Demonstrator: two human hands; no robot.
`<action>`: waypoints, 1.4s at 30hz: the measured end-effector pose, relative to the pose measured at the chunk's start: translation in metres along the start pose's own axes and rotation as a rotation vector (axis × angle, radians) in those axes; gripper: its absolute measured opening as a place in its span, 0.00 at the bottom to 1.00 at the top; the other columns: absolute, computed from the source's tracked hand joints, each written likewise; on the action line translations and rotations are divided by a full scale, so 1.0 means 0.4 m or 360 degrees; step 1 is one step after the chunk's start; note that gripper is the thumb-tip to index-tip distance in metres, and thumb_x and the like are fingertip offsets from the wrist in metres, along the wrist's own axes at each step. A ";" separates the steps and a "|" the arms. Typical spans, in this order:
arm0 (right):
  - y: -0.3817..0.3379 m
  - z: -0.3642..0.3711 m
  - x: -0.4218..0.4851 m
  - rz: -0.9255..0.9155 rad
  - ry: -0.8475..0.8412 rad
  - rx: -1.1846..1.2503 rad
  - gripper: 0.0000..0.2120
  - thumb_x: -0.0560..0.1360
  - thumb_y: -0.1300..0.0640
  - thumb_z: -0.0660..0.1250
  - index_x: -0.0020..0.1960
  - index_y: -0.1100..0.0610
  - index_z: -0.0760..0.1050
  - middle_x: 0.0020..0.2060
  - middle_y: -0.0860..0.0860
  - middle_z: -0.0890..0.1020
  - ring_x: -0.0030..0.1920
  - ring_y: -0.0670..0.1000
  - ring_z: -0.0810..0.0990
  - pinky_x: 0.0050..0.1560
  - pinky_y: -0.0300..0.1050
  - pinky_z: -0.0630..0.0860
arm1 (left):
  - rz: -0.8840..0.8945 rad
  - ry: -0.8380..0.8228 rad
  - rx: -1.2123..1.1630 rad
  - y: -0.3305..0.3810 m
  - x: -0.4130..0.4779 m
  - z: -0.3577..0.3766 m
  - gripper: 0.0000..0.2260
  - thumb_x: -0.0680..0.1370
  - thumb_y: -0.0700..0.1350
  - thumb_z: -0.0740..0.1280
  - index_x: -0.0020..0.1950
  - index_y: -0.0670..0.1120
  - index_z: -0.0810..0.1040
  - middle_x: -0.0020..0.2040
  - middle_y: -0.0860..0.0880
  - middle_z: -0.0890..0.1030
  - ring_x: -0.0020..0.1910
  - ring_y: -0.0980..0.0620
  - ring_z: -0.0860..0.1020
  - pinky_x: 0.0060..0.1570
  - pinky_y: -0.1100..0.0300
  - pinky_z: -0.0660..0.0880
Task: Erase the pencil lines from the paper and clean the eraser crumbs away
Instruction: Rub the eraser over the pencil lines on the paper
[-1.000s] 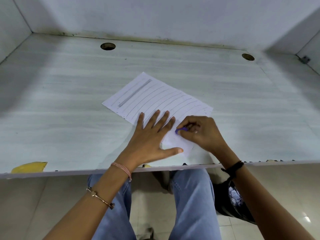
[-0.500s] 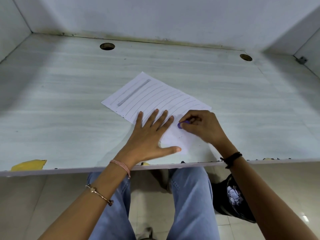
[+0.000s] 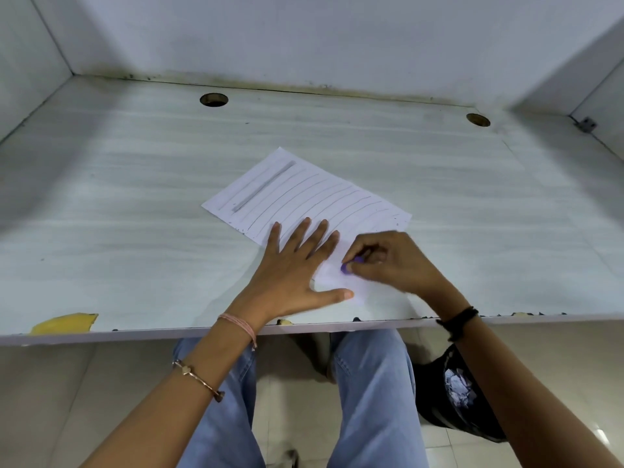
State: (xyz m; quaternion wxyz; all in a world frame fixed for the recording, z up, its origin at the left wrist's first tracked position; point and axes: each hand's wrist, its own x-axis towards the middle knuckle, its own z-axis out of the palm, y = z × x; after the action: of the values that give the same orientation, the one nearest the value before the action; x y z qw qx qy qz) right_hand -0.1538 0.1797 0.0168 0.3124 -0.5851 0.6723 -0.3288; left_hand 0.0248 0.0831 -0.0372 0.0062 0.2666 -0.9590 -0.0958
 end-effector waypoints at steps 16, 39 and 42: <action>-0.010 0.009 -0.017 -0.0093 -0.0187 -0.0019 0.04 0.69 0.64 0.73 0.42 0.57 0.83 0.37 0.49 0.85 0.39 0.49 0.82 0.43 0.40 0.76 | -0.0001 -0.0025 0.0030 0.002 -0.002 -0.004 0.46 0.69 0.78 0.43 0.79 0.56 0.34 0.78 0.54 0.32 0.76 0.51 0.30 0.73 0.38 0.34; 0.053 0.012 -0.029 0.0062 0.0519 0.0219 0.07 0.72 0.67 0.69 0.47 0.57 0.81 0.46 0.49 0.83 0.46 0.46 0.81 0.46 0.31 0.74 | -0.0088 0.0012 -0.0211 0.015 -0.016 -0.008 0.34 0.74 0.69 0.32 0.79 0.59 0.41 0.80 0.58 0.39 0.78 0.55 0.35 0.75 0.43 0.34; 0.050 0.020 -0.035 0.0117 0.0768 0.0339 0.06 0.72 0.67 0.69 0.46 0.58 0.80 0.44 0.49 0.84 0.43 0.42 0.80 0.44 0.28 0.73 | -0.0120 0.0174 -0.0291 0.010 -0.024 -0.008 0.33 0.74 0.64 0.33 0.79 0.61 0.52 0.80 0.59 0.51 0.79 0.55 0.46 0.76 0.45 0.41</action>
State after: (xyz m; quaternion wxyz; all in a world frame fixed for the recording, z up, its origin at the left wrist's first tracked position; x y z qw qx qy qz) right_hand -0.1571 0.1950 -0.0036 0.2146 -0.4289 0.7097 -0.5160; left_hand 0.0314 0.0907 -0.0330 0.0793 0.3055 -0.9338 -0.1683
